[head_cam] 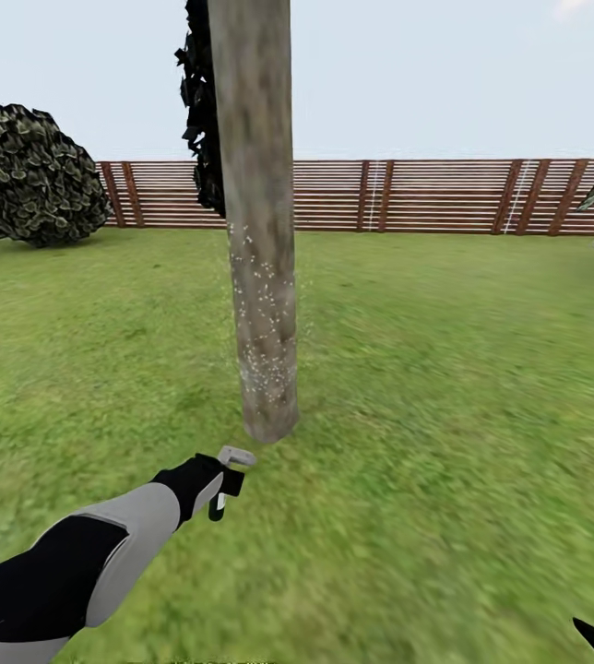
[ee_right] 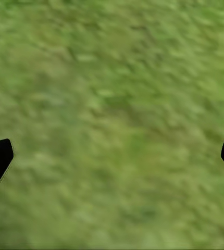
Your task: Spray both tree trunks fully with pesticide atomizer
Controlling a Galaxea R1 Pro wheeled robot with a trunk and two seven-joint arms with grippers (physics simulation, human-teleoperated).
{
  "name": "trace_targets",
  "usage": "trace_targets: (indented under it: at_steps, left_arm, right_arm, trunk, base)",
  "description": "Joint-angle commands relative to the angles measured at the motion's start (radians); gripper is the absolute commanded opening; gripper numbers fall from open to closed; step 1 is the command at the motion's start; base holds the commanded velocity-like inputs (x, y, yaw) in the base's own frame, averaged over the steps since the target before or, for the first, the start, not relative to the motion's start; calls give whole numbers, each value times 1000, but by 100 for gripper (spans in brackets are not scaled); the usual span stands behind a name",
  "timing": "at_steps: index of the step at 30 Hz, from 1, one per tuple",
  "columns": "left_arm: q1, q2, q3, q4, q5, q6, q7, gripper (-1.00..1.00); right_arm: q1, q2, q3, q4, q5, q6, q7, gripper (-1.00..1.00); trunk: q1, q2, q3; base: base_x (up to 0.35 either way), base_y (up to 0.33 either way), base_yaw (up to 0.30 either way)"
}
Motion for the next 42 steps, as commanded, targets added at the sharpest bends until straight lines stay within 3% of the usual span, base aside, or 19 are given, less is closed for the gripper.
trace_targets:
  at_steps: [1, 5, 11, 13, 16, 17, 19, 21, 22, 24, 27, 30, 32, 34, 37, 39, 42]
  left_arm:
    - [0, -2, -1, -1, 0, 0, -1, -100]
    - [0, -17, -1, 1, 2, -3, -4, -100]
    - [1, -19, -1, 5, 2, -38, -6, -100]
    - [6, -18, -1, 5, -1, -50, -53, -100]
    - [11, -12, -36, 0, -36, -53, -214, -100]
    - [12, -11, -96, -1, -85, -55, -279, -100]
    - [12, -11, -202, -2, -154, -61, -365, -100]
    - [12, -10, -232, -1, -171, -63, -388, -100]
    - [12, -10, -239, -1, -175, -63, -393, -100]
    - [12, -9, -248, -1, -181, -64, -403, -100]
    - [12, -9, -250, -2, -183, -64, -440, -100]
    - [12, -9, -255, -14, -186, -64, -521, -100]
    - [12, -9, -288, -33, -186, -64, -558, -100]
    - [12, -9, -399, -50, -186, -69, -647, -100]
    - [12, -9, -513, -57, -184, -129, -761, -100]
    - [12, -9, -543, -58, -185, -184, -832, -100]
    - [12, 5, -553, -58, -185, -280, -926, -100]
  right_arm:
    - [0, 0, 0, 0, 0, 0, 0, 100]
    - [0, 0, 0, 1, -1, 0, -2, 100]
    - [0, 0, -3, -1, 0, 0, 2, 100]
    - [0, 1, -4, -5, -1, -1, 4, 100]
    - [0, 1, 5, -4, -1, 0, 18, 100]
    - [1, -1, 41, -4, -2, 0, 63, 100]
    - [0, -4, 217, -3, -2, 5, 141, 100]
    - [0, -3, 346, -7, -1, 11, 161, 100]
    - [0, -2, 380, -9, -1, 12, 166, 100]
    - [0, -1, 414, -9, -2, 14, 171, 100]
    - [0, 0, 418, -7, -3, 14, 169, 100]
    - [0, 1, 424, -7, -1, 14, 168, 100]
    - [0, 1, 446, -5, -2, 14, 169, 100]
    - [0, 0, 583, -4, -6, 14, 170, 100]
    - [0, -1, 738, -3, -40, 14, 172, 100]
    - [0, -1, 779, -3, -111, 14, 191, 100]
    - [-2, -1, 791, -3, -186, 14, 279, 100]
  trunk:
    - [0, 0, -1]
    - [0, 0, -3]
    - [0, 0, -4]
    - [0, 0, -4]
    - [0, 0, -4]
    - [0, 0, -4]
    - [0, 0, -4]
    - [0, 0, -4]
    - [0, 0, -4]
    - [0, 0, -4]
    - [0, 0, -4]
    - [0, 0, -4]
    - [0, 0, -4]
    - [0, 0, -4]
    - [0, 0, -4]
    - [0, 0, -4]
    - [0, 0, -4]
  base:
    - [0, 0, 255]
    - [0, 0, 251]
    - [0, 0, 42]
    - [0, 0, 0]
    - [0, 0, 0]
    - [0, 0, 0]
    - [0, 0, 0]
    - [0, 0, 0]
    - [0, 0, 0]
    - [0, 0, 0]
    - [0, 0, 0]
    - [0, 0, 0]
    - [0, 0, 0]
    - [0, 0, 0]
    - [0, 0, 0]
    - [0, 0, 0]
    - [0, 0, 0]
